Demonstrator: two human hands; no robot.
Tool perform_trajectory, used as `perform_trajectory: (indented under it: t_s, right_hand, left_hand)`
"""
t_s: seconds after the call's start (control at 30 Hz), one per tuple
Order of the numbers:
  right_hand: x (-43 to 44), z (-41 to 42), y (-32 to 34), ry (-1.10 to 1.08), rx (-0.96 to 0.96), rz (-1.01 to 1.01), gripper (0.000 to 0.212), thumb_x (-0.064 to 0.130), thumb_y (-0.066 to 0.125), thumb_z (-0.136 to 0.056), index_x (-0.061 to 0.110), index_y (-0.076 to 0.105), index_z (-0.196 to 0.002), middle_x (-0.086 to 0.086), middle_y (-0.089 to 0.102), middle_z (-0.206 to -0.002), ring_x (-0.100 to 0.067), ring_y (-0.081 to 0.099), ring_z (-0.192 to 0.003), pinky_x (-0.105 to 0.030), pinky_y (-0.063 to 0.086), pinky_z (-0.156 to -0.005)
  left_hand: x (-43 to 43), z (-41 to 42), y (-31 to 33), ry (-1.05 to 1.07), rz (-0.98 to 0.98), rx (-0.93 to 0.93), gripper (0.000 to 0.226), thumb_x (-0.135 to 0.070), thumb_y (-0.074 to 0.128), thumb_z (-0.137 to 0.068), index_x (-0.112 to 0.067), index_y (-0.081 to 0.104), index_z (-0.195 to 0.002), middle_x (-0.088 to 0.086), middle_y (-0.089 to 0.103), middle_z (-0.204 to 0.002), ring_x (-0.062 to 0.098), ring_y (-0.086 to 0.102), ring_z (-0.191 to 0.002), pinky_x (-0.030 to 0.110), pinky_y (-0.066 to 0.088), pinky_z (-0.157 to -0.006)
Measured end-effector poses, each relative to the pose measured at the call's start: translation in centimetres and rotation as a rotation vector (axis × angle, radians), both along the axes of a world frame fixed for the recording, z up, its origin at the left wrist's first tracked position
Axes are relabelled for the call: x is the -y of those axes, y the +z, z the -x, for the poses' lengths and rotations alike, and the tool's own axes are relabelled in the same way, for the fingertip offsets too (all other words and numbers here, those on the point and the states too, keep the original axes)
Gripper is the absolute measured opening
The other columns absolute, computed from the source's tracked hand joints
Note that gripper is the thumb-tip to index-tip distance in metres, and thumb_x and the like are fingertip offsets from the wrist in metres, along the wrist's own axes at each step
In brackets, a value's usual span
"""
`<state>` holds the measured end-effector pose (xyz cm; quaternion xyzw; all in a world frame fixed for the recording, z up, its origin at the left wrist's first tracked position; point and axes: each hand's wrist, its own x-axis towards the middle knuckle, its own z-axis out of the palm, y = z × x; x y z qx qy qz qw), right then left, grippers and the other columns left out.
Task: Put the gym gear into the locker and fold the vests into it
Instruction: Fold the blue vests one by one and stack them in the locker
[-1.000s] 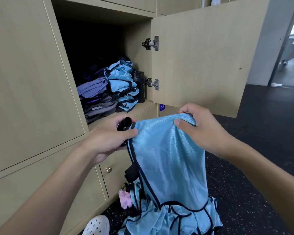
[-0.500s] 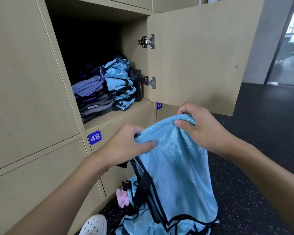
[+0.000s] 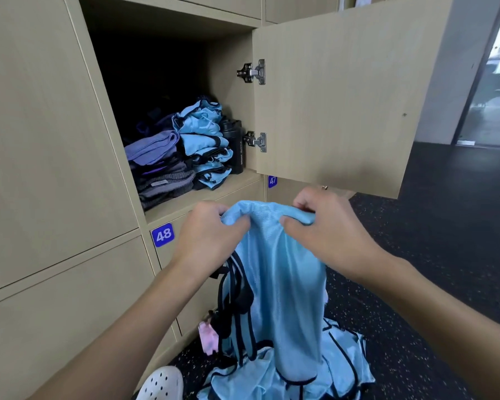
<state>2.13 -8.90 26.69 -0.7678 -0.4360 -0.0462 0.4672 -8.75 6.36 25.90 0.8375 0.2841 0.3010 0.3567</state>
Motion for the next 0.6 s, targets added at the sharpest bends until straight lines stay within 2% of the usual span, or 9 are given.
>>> perform_trajectory:
  t_s: [0.1,0.13,0.2,0.3,0.37,0.4,0.47,0.53,0.6]
  right_hand:
    - [-0.8,0.8,-0.5,0.039,-0.061,0.026,0.019,0.016,0.068,-0.086,0.007,0.056,-0.075,0.002,0.051,-0.059,-0.004,0.038,-0.045,-0.015,0.033,-0.044]
    - [-1.1,0.9,-0.6,0.057,-0.089,0.028,0.019,0.016,0.069,-0.086,0.007,0.056,-0.075,0.002,0.051,-0.059,-0.003,0.038,-0.045,-0.014,0.033,-0.044]
    - [-1.5,1.2,-0.8,0.103,-0.15,0.023,0.02,0.017,0.071,-0.085,0.007,0.057,-0.076,0.001,0.054,-0.062,-0.003,0.041,-0.05,-0.015,0.034,-0.048]
    - [-1.8,1.9,-0.6,0.215,-0.269,-0.002,0.011,0.014,0.072,-0.086,0.007,0.062,-0.086,-0.013,0.067,-0.08,-0.011,0.054,-0.062,-0.028,0.051,-0.062]
    - [-1.7,2.1,-0.4,0.292,-0.327,0.007,0.009,0.009,0.069,-0.087,0.006,0.067,-0.096,-0.017,0.07,-0.093,-0.023,0.064,-0.075,-0.045,0.056,-0.083]
    - [-1.6,2.3,-0.3,0.343,-0.356,0.026,0.013,0.006,0.066,-0.087,0.005,0.069,-0.1,-0.021,0.069,-0.098,-0.026,0.064,-0.079,-0.05,0.051,-0.09]
    - [-1.3,2.4,-0.1,0.438,-0.414,0.054,0.021,0.0,0.058,-0.087,0.006,0.071,-0.102,-0.027,0.066,-0.105,-0.023,0.061,-0.084,-0.051,0.05,-0.095]
    - [-1.1,2.4,0.1,0.481,-0.546,-0.005,0.035,-0.011,0.048,-0.092,0.011,0.072,-0.105,-0.023,0.07,-0.102,-0.019,0.068,-0.087,-0.037,0.056,-0.089]
    - [-1.1,2.2,0.3,0.403,-0.594,-0.105,0.033,-0.014,0.043,-0.095,0.007,0.065,-0.109,-0.013,0.071,-0.09,-0.017,0.069,-0.077,-0.029,0.058,-0.078]
  left_hand:
    - [0.1,-0.2,0.1,0.013,0.072,0.03,0.034,-0.03,0.067,-0.085,-0.004,0.054,-0.067,-0.003,0.044,-0.044,0.017,0.04,-0.037,0.02,0.029,-0.041]
    - [0.2,-0.2,0.2,-0.001,0.118,0.042,0.028,-0.03,0.068,-0.085,-0.008,0.06,-0.07,-0.003,0.051,-0.045,0.016,0.045,-0.037,0.02,0.032,-0.04]
    - [0.3,-0.3,0.5,-0.034,0.193,0.058,0.02,-0.032,0.07,-0.085,-0.014,0.066,-0.08,0.006,0.067,-0.058,0.018,0.056,-0.046,0.026,0.042,-0.048]
    - [0.4,-0.1,0.7,-0.124,0.298,0.049,0.033,-0.051,0.069,-0.081,-0.019,0.067,-0.089,0.011,0.069,-0.073,0.02,0.059,-0.061,0.031,0.046,-0.063]
    - [0.6,0.2,1.0,-0.228,0.382,0.023,0.048,-0.063,0.07,-0.071,-0.022,0.067,-0.095,0.004,0.069,-0.073,0.017,0.06,-0.06,0.03,0.046,-0.061]
    - [0.6,0.4,1.2,-0.268,0.403,0.015,0.05,-0.062,0.074,-0.07,-0.023,0.065,-0.1,0.004,0.07,-0.073,0.016,0.06,-0.057,0.029,0.046,-0.057]
    - [0.5,0.6,1.3,-0.279,0.434,0.05,0.04,-0.042,0.081,-0.079,-0.022,0.062,-0.108,0.008,0.072,-0.075,0.017,0.062,-0.056,0.027,0.047,-0.052]
    - [0.3,1.0,1.8,-0.265,0.518,0.118,0.029,-0.02,0.076,-0.086,-0.017,0.062,-0.111,0.016,0.074,-0.081,0.022,0.064,-0.062,0.029,0.051,-0.058]
    - [0.3,1.4,2.6,-0.291,0.605,0.151,0.02,-0.009,0.07,-0.089,-0.013,0.062,-0.108,0.018,0.071,-0.079,0.024,0.06,-0.056,0.03,0.05,-0.054]
